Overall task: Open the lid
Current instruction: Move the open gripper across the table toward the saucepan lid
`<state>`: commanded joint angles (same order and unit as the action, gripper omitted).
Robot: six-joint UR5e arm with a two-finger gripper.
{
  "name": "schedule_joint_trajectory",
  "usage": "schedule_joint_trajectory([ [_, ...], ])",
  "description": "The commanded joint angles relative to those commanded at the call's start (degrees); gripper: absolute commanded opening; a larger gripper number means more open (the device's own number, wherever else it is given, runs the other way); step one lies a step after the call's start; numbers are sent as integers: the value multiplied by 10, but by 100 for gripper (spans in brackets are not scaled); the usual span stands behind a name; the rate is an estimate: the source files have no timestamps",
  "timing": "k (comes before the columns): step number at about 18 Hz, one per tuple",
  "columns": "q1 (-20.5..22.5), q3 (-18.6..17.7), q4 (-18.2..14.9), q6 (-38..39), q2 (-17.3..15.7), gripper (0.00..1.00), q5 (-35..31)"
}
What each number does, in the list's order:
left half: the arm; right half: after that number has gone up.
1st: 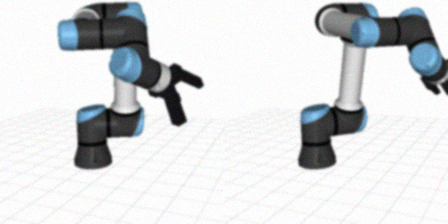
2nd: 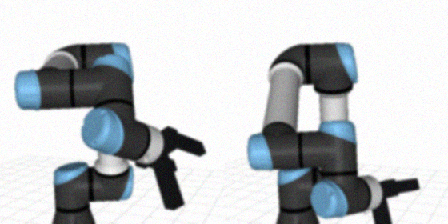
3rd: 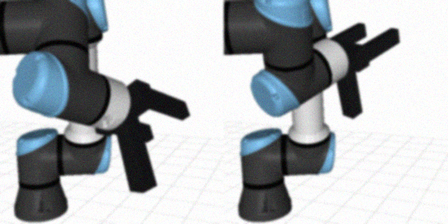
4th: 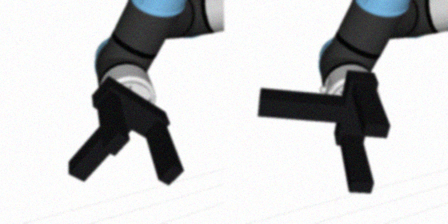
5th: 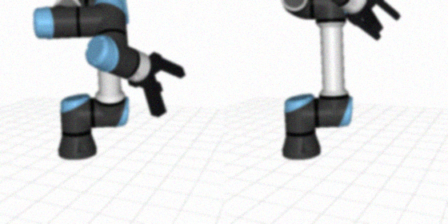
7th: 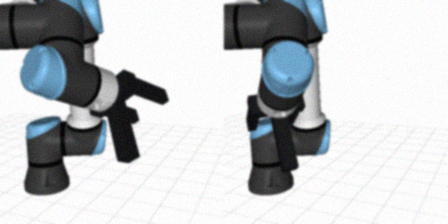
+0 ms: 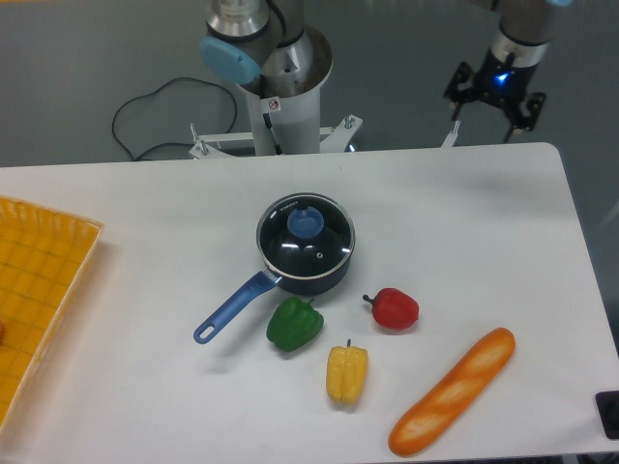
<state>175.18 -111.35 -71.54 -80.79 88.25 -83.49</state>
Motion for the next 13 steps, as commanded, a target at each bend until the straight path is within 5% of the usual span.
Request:
schedule_joint_trajectory([
  [8, -124, -19, 4, 162, -26, 100, -84],
  [13, -156, -37, 4, 215, -47, 100, -90],
])
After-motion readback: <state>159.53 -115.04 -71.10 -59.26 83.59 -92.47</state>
